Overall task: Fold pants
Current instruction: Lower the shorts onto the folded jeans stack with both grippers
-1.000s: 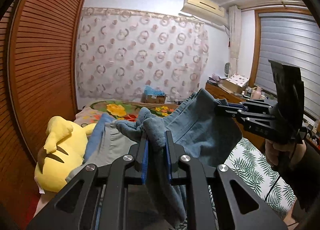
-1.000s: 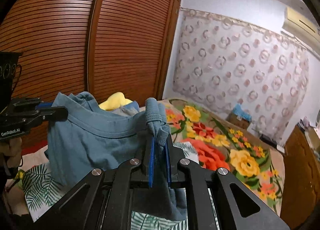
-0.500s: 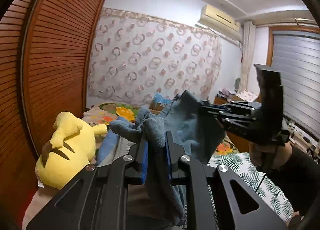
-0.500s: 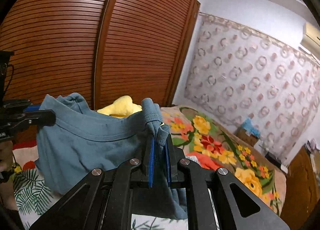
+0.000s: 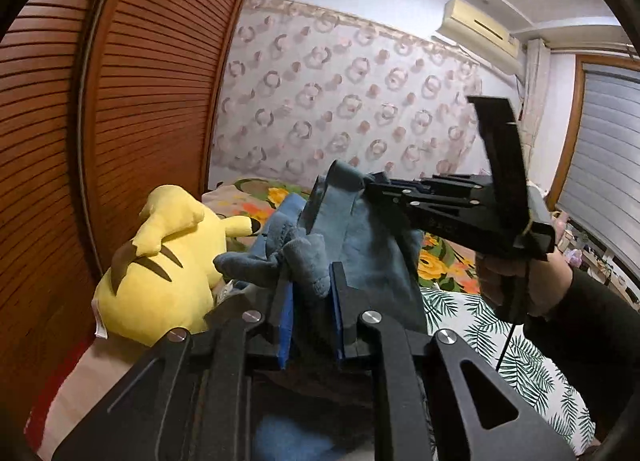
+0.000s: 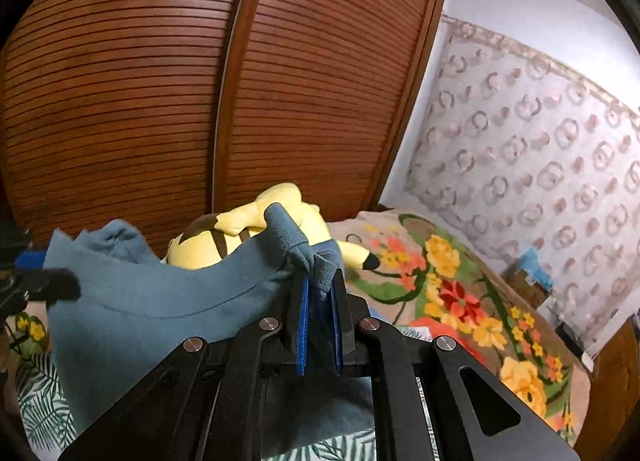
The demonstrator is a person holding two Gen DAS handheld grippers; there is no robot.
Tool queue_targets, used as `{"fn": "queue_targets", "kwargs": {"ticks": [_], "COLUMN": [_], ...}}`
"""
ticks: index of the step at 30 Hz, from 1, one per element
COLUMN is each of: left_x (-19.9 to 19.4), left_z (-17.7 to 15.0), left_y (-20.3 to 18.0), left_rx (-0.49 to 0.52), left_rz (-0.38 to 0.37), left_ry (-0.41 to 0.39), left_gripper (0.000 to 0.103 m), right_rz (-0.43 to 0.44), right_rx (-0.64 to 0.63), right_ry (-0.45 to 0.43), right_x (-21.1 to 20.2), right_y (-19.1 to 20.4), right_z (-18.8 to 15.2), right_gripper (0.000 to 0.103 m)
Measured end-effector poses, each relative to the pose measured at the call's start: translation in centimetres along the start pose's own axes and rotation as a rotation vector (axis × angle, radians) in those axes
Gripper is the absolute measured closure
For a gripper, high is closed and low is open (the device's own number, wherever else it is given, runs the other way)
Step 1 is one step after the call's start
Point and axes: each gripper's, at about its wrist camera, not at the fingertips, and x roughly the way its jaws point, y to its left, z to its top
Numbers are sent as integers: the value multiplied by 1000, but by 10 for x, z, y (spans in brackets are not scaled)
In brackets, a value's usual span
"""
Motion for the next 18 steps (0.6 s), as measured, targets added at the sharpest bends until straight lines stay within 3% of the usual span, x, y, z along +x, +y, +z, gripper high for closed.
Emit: {"fn": "queue_targets", "kwargs": {"ticks": [9,12,16,18], "left_x": [0,2,4,4], "left_z": [-5,-9,-15,-17], "left_y": [7,12,12,10], "left_rx": [-6,-35,-35,-21], "left_rz": [46,33,28,34], "left_ry": [26,40,56,64], "left_gripper": [84,75,55,54], "right_rz": [33,14,6,-11], "right_rx": [16,41,88,107], "right_ry": [29,70,98,96], "right_x": [13,17,10,1], "right_y": [-2,-5,-17,-24], "right_z": [10,9,4,0], "right_gripper": [94,85,80,76]}}
